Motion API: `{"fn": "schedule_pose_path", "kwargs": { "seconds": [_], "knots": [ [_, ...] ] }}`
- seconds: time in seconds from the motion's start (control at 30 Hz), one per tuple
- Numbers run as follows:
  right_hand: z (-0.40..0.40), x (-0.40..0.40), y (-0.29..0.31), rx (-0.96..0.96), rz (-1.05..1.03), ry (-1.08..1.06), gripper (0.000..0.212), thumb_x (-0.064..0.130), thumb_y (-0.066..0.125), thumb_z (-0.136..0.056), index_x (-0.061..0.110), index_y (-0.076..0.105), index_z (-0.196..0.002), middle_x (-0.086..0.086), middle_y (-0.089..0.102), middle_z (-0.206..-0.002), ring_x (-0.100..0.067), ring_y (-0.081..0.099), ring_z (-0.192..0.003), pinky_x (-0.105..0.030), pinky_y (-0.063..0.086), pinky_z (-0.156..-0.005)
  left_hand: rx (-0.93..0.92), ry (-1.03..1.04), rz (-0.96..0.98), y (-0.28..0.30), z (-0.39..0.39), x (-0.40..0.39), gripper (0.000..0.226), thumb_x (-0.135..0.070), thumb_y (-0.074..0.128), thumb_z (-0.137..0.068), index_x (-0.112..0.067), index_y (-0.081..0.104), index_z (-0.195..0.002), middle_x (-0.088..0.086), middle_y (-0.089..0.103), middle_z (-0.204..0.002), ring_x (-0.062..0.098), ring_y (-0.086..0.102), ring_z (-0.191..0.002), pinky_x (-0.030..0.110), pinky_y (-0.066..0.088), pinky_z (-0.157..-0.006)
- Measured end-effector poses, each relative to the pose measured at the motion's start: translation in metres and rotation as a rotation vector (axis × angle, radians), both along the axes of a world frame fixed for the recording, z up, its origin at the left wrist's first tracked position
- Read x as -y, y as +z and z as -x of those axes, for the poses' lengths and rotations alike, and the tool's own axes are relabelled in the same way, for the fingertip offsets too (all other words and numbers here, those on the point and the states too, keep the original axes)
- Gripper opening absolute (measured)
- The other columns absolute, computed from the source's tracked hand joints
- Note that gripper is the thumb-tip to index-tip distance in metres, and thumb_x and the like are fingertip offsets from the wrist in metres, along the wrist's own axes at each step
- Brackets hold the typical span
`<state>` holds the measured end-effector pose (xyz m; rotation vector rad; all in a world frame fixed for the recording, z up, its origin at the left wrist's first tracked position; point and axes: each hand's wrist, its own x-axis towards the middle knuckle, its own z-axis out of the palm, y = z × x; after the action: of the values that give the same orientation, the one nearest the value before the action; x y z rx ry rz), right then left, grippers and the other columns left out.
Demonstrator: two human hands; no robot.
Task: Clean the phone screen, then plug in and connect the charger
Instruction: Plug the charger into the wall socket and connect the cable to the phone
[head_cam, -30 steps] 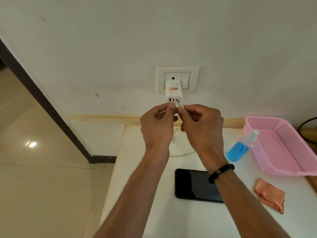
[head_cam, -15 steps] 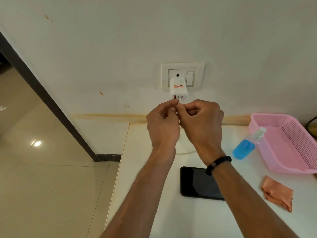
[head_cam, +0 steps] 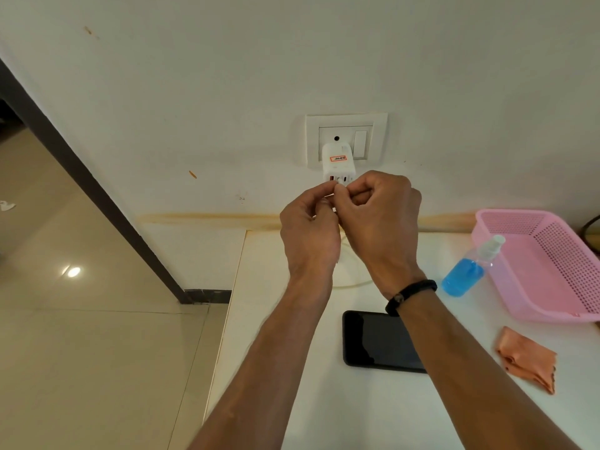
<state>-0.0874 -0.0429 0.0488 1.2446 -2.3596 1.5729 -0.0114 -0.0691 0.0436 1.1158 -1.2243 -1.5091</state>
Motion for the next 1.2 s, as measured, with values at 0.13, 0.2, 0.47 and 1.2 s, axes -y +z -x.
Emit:
{"fn": "schedule_pose_path", "kwargs": {
  "seconds": [0.13, 0.2, 0.47, 1.2],
  "knots": [
    [-0.002, 0.007, 0.0, -0.071, -0.048, -0.023, 0.026, 0.028, 0.07, -0.092, 0.01, 0.069, -0.073, 0.001, 0.071, -0.065, -0.02, 0.069, -0.065, -0.039, 0.059, -0.076, 0.0, -0.009, -0.001, 0.0, -0.002, 0.001, 0.035, -0.003, 0.049, -0.102, -0.024, 0.075, -0.112, 0.003, 0.078, -0.11, 0.021, 0.075, -0.102, 0.045, 0.06, -0.093],
    [-0.003, 0.007, -0.001, -0.077, -0.042, -0.018, 0.025, 0.027, 0.07, -0.092, 0.01, 0.068, -0.073, 0.001, 0.071, -0.065, -0.02, 0.069, -0.065, -0.039, 0.059, -0.076, 0.017, -0.014, -0.004, 0.0, -0.004, 0.003, 0.037, -0.002, 0.047, -0.101, -0.024, 0.072, -0.115, 0.01, 0.079, -0.101, 0.028, 0.076, -0.094, 0.049, 0.062, -0.088],
    [0.049, -0.006, -0.018, 0.513, 0.004, 0.153, 0.047, 0.057, 0.062, -0.095, 0.016, 0.078, -0.08, -0.002, 0.078, -0.068, -0.013, 0.074, -0.061, -0.029, 0.065, -0.067, 0.031, 0.07, -0.203, -0.012, -0.008, 0.019, 0.039, -0.005, 0.044, -0.096, -0.03, 0.068, -0.113, -0.008, 0.078, -0.091, 0.013, 0.064, -0.078, 0.033, 0.056, -0.079],
    [0.057, -0.001, -0.083, 0.901, -0.09, 0.2, 0.029, -0.015, 0.063, -0.089, 0.003, 0.062, -0.111, -0.018, 0.078, -0.1, -0.027, 0.08, -0.089, -0.03, 0.064, -0.075, 1.46, -0.566, 0.362, -0.066, -0.008, 0.006, 0.041, -0.009, 0.055, -0.087, -0.019, 0.057, -0.127, 0.005, 0.054, -0.125, 0.027, 0.044, -0.125, 0.04, 0.036, -0.101]
  ]
}}
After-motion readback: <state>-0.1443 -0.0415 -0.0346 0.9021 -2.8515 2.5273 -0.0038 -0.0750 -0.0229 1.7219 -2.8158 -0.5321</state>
